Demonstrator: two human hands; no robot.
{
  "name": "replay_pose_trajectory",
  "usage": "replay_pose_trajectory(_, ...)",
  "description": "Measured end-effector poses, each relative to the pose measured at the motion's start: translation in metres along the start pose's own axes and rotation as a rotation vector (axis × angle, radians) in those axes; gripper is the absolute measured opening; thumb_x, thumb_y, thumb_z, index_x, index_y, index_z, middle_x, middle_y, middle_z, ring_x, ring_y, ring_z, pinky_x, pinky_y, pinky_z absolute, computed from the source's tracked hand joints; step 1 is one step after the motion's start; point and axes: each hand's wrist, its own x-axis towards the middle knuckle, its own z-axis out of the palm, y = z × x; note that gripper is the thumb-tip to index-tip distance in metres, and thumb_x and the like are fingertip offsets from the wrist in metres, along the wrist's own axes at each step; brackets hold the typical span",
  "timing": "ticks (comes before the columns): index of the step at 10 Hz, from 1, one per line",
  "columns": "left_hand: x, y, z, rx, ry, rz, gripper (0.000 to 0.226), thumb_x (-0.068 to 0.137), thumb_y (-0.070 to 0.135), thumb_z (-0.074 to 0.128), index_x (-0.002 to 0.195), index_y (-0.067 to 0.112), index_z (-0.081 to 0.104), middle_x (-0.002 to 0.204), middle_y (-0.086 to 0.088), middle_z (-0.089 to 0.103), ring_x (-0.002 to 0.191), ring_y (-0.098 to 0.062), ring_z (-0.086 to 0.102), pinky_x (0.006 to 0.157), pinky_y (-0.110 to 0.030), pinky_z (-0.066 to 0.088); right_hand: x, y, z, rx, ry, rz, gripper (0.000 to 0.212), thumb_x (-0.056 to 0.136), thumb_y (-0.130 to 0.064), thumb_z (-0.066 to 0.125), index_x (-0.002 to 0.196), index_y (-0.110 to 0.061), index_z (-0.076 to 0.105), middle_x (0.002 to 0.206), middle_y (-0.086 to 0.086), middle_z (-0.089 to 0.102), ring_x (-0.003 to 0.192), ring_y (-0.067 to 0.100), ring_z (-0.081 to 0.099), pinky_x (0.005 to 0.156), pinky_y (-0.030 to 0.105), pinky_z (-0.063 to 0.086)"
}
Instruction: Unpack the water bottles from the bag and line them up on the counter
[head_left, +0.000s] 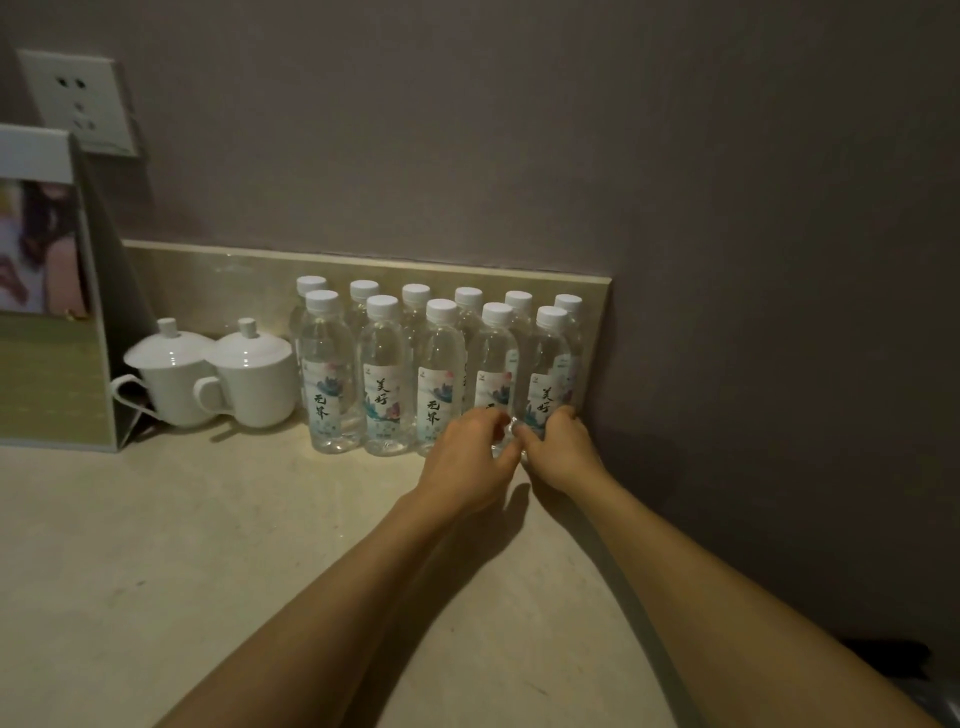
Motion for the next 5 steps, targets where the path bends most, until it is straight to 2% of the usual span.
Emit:
replay_pose_trajectory(2,-0.006,0.004,-0.008,-0.011,-0.024,-0.027,0.03,0.095,0.035,0.055,0.116,0.015,0.064,0.107,-0.002,0.066,0.096,-0.015,0.062,0.087,-0.037,0.055,-0.009,-0.002,-0.001,0.031,0.021,0.048,0.073,0.086,-0.045,0.065,0.135,0.003,0.039,0.136,0.02,0.05,0.122,0.038,0.052,0.098,0.048,0.047)
replay_pose_trajectory(3,-0.009,0.009,-0.015,-0.026,-0.021,-0.06,0.03,0.096,0.033,0.056,0.118,0.014,0.065,0.11,-0.002,0.069,0.097,-0.014,0.065,0.087,-0.035,0.056,-0.017,-0.005,-0.003,0.02,0.086,0.08,0.069,0.088,-0.044,0.063,0.136,-0.002,0.036,0.137,0.019,0.046,0.122,0.038,0.051,0.098,0.049,0.046)
replay_pose_trajectory(4,-0.013,0.012,-0.022,-0.009,0.027,-0.099,0.03,0.095,0.032,0.056,0.116,0.014,0.067,0.11,-0.002,0.071,0.095,-0.015,0.066,0.087,-0.037,0.057,-0.027,-0.013,-0.005,0.062,0.172,0.086,0.059,0.091,-0.04,0.058,0.131,-0.004,0.033,0.134,0.02,0.051,0.116,0.039,0.056,0.091,0.048,0.049)
replay_pose_trajectory(5,-0.017,0.013,-0.029,-0.035,0.094,-0.159,0.027,0.096,0.031,0.053,0.113,0.017,0.069,0.106,0.001,0.072,0.092,-0.013,0.067,0.085,-0.039,0.058,-0.036,-0.019,-0.009,0.07,0.16,0.028,0.046,0.094,-0.039,0.051,0.122,-0.004,0.043,0.123,0.017,0.059,0.109,0.038,0.059,0.083,0.043,0.05)
